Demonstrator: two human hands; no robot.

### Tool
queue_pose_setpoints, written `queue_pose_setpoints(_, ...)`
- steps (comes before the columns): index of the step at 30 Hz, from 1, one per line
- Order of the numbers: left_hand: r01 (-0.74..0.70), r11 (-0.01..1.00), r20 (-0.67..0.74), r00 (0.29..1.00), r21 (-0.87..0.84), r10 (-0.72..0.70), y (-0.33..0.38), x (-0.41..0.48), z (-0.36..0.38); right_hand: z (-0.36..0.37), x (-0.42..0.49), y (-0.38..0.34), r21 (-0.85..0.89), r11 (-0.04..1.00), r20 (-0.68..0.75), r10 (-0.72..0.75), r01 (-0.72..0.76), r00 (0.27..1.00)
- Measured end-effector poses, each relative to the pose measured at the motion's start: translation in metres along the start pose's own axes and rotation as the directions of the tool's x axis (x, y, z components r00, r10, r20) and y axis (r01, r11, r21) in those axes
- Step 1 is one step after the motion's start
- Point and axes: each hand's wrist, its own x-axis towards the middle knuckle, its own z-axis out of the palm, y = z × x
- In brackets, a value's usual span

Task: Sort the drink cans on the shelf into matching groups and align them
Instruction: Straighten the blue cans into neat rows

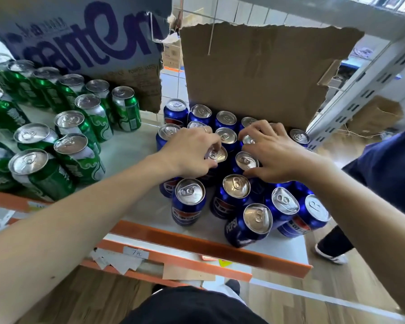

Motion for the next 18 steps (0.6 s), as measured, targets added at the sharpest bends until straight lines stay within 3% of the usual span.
queue_pose_setpoints(8,-0.076,0.993,-0.006,0.997,-0.085,0.076,0.001,0.006,0.011,0.000,-0.003,0.005,-0.087,0.995,0.010,0.057,-0.055,0.998)
queue_pose_setpoints(13,-0.104,0.988,0.022,0.994,-0.112,0.107,-0.004,0.012,0.011,-0.005,-0.001,0.006,-0.023,0.986,0.099,0.169,-0.167,0.981)
queue_pose_setpoints(18,-0.082,0.988,0.002,0.997,-0.129,0.083,-0.024,0.002,-0.002,-0.008,0.000,-0.004,0.131,0.980,-0.008,0.150,-0.147,0.989)
